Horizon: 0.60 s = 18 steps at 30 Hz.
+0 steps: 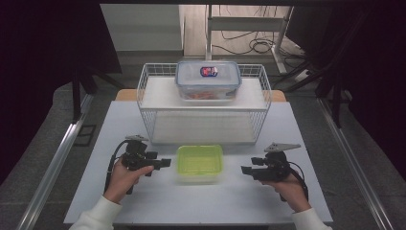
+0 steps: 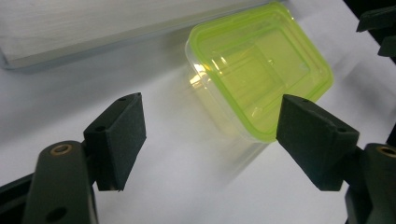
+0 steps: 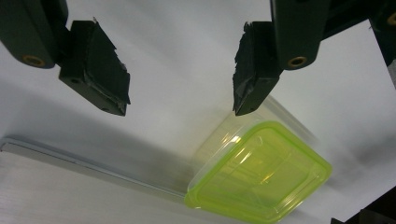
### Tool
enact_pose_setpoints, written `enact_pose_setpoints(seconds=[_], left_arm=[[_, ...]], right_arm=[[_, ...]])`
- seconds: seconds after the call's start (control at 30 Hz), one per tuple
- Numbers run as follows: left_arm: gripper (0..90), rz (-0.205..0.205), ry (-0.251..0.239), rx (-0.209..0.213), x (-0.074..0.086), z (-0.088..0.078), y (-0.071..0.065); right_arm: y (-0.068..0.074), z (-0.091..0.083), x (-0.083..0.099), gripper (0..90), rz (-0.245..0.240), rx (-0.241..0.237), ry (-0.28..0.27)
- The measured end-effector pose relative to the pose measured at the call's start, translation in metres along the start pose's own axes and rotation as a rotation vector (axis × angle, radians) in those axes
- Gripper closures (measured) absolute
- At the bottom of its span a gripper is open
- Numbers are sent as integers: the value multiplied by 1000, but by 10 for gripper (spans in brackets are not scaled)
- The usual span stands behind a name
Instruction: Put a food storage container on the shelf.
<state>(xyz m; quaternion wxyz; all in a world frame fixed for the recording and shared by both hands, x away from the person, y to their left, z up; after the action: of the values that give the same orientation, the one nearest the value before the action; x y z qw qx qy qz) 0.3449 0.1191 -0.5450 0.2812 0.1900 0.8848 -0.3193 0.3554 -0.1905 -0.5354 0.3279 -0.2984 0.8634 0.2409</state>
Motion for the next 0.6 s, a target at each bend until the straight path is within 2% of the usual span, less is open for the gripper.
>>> enact_pose_setpoints(seconds=[0.27,0.47,0.6], left_arm=[[239,-9,2,2,-1,6,-1],[248,-22,12,18,-5,17,-3],[269,-50,18,50,-8,26,-4]], right_arm=[[3,3,-2,362,-3,-4,0],[6,5,-5,362,-7,-6,-1],[8,5,-7,362,-8,-7,-5]])
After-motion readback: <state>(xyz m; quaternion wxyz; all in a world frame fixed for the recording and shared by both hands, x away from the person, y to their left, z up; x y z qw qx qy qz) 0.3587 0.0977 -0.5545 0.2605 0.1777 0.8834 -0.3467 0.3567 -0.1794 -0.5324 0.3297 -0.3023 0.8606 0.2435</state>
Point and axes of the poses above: each handheld gripper's, and its own axes: z roughly forward along the jaws, x roughly out of its underside, y roughly to its left, the point moved 10 cm from there along z, roughly forward along the jaws, and after that the axes turned 2 degrees about x, right-handed, at the moved point
